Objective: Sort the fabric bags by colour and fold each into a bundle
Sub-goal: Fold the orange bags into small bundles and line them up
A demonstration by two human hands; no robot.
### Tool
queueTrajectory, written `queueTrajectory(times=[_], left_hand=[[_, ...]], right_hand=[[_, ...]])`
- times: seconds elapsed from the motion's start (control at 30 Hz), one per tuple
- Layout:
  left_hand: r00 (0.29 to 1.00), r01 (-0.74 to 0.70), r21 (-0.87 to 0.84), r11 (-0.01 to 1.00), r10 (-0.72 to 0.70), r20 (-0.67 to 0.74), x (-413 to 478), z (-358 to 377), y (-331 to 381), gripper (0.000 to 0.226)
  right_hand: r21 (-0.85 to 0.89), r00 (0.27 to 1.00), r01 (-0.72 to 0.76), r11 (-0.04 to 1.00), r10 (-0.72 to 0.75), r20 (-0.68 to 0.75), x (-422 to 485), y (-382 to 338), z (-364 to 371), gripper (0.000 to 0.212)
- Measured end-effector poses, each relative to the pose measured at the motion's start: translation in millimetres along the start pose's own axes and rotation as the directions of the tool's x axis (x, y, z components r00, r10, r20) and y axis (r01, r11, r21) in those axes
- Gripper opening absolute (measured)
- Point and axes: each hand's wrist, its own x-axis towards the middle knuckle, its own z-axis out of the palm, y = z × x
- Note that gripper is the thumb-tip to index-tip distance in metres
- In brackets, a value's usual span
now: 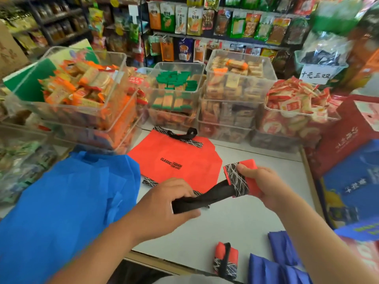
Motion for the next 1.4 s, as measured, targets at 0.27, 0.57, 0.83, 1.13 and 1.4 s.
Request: queueTrajectory(times=[0.27, 0.57, 0.83, 1.13, 1.4], left_hand=[[0.915, 0.053, -0.521, 0.852, -0.250, -0.316, 19, -2, 31, 0.021], [0.754, 0.428, -0.734, 0.528, -0.656, -0.032, 21, 23, 3, 0.013], [0.886, 0.446, -0.271, 0.853, -0.378, 0.269, 17, -1, 3, 0.033], [0.979, 0.030, -0.109, 0.994, -0.007, 0.203, 18, -45, 15, 0.017], [0.990, 0.036, -0.385, 0.922, 0.020, 0.141, 19, -88, 16, 0.022]], right_hand=[[0.036, 0.976, -0.209, 0.977, 0.206, 0.075, -5, 33, -2, 0.043], [-0.020, 0.998, -0.013, 1.000, 0.012, -0.068, -9, 42, -14, 0.022], [-0.211, 0.989, 0.063, 0.975, -0.089, -0.117, 3, 23, -24, 0.023], [-0.386, 0.996, -0.032, 0.922, 0.062, 0.066, 12, -24, 1, 0.031], [-0.409, 0.972, -0.119, 0.905, 0.191, 0.140, 13, -17, 62, 0.037]])
